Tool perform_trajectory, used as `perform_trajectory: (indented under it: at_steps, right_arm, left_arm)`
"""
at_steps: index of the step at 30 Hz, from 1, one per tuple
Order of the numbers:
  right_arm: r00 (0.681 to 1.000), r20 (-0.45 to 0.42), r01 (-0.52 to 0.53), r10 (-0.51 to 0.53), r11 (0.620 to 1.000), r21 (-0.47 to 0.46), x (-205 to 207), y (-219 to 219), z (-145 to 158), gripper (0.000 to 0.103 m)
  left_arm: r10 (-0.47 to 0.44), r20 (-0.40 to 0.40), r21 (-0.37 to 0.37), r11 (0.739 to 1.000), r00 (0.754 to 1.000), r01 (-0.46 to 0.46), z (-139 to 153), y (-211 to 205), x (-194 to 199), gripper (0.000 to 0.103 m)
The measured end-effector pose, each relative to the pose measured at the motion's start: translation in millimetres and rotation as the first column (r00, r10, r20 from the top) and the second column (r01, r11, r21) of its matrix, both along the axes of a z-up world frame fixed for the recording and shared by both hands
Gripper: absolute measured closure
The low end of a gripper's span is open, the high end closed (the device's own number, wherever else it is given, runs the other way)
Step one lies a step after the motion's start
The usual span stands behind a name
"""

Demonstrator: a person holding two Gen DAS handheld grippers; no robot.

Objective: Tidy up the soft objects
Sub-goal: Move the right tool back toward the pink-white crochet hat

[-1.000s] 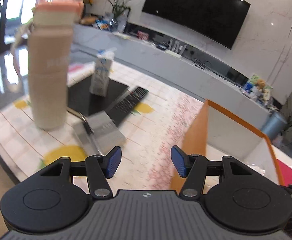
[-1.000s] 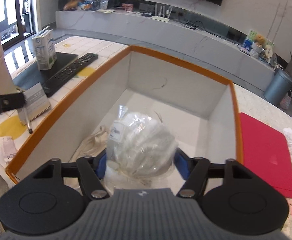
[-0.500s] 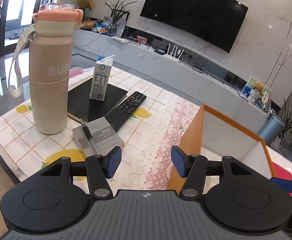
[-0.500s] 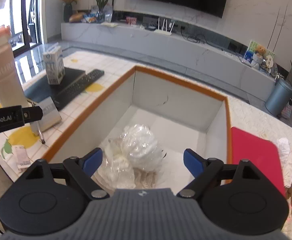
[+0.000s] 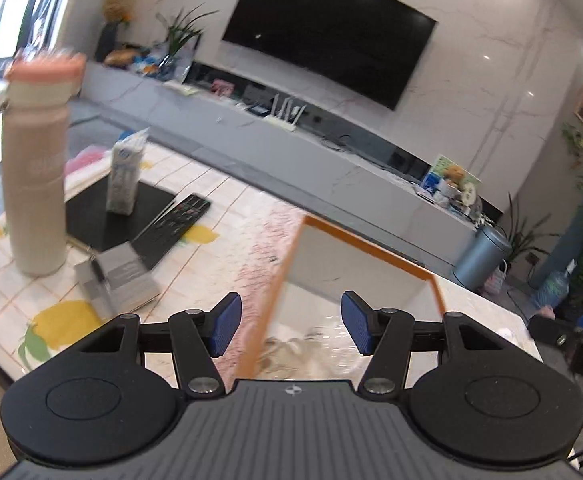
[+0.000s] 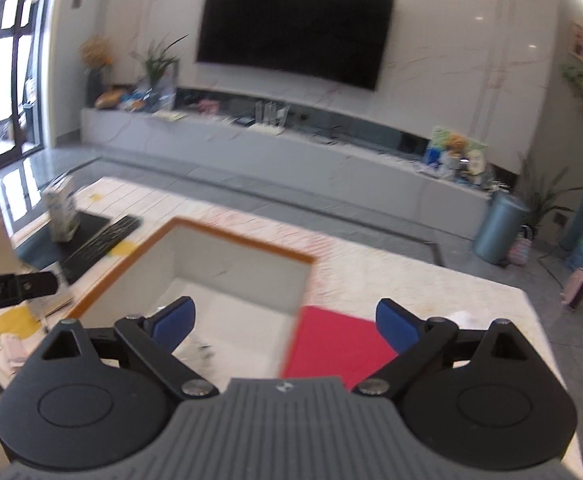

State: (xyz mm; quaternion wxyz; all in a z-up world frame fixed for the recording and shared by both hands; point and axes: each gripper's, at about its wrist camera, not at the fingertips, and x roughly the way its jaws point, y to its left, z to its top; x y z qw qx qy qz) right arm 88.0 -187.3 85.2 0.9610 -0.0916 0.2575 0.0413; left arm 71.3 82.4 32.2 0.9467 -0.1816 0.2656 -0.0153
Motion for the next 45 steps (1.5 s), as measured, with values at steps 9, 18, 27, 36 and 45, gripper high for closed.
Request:
perform_trajectory:
  at_steps: [9, 18, 27, 36, 45]
  right_arm:
    - [0.982, 0.078, 0.166, -0.171, 0.984, 0.065, -34, -107, 25, 0.005]
    - [0.943, -0.008, 0.332, -0.334, 0.935, 0.129, -39, -201, -16, 0.003]
    - [0.905, -0.216, 0.401, -0.365, 0.903, 0.155, -13, -224, -100, 0.003]
    - [0.865, -0.363, 0.414, -0.345, 0.901, 0.130, 24, -217, -166, 0.003]
    - [0.828, -0.402, 0.477, -0.391, 0.868, 0.138, 50, -220, -194, 0.003]
  left_arm:
    - [-0.126, 0.036, 0.135, 0.984, 0.991, 0.120, 31, -70, -20, 0.037]
    - [-0.288, -0.031, 0.194, 0.938, 0.957, 0.289, 16, -156, -22, 0.037]
    - [-0.367, -0.155, 0.214, 0.894, 0.917, 0.394, -36, -220, -3, 0.037]
    - [-0.369, -0.237, 0.279, 0.860, 0.899, 0.427, -73, -262, 14, 0.037]
    - [-0.375, -0.288, 0.266, 0.853, 0.881, 0.449, -85, -266, 24, 0.037]
